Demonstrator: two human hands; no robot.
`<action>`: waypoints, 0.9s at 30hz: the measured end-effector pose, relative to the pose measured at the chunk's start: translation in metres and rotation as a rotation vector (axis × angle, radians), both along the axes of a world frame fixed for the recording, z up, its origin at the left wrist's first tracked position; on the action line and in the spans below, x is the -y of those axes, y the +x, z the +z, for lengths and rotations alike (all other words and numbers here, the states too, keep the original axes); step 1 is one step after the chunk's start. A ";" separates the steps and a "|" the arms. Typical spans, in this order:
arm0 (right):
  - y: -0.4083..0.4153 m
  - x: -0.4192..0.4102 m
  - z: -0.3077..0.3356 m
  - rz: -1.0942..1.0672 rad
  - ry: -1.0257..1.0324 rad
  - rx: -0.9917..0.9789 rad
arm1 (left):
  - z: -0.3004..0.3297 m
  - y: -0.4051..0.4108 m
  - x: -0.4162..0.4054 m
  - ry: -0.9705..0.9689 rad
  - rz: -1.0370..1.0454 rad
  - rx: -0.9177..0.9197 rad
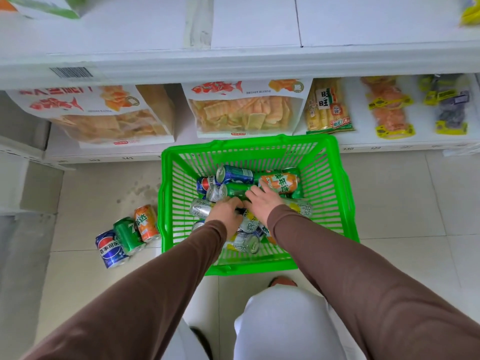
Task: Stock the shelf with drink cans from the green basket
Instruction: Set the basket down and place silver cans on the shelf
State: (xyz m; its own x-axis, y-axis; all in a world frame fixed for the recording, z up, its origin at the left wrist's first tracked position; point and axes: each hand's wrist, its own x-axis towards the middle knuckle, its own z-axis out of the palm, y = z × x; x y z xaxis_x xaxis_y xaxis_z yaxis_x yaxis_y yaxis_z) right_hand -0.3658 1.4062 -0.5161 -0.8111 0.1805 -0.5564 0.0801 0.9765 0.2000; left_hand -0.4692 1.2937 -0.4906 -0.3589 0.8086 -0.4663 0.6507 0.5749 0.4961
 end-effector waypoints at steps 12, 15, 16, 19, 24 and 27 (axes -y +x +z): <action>0.022 -0.003 0.095 -0.532 -0.164 -0.052 | 0.083 -0.011 0.026 0.029 0.122 0.054; 0.025 0.006 0.169 -0.749 -0.272 -0.204 | 0.154 -0.015 0.031 0.053 0.151 0.080; 0.025 0.010 0.198 -0.824 -0.317 -0.268 | 0.181 -0.016 0.033 0.070 0.163 0.092; 0.022 0.023 0.290 -1.016 -0.510 -0.461 | 0.274 -0.023 0.037 0.133 0.207 0.103; 0.008 0.047 0.457 -1.119 -0.834 -0.729 | 0.441 -0.044 0.050 0.266 0.227 0.108; -0.007 0.060 0.549 -1.097 -0.923 -0.869 | 0.531 -0.059 0.058 0.384 0.237 0.110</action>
State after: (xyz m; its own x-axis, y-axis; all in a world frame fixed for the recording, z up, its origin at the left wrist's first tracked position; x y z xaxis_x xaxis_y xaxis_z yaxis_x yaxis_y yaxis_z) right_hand -0.3728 1.3463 0.0327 -0.6345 0.7219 -0.2760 0.5281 0.1443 -0.8368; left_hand -0.5286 1.2355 0.0403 -0.5202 0.8316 -0.1944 0.4550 0.4625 0.7610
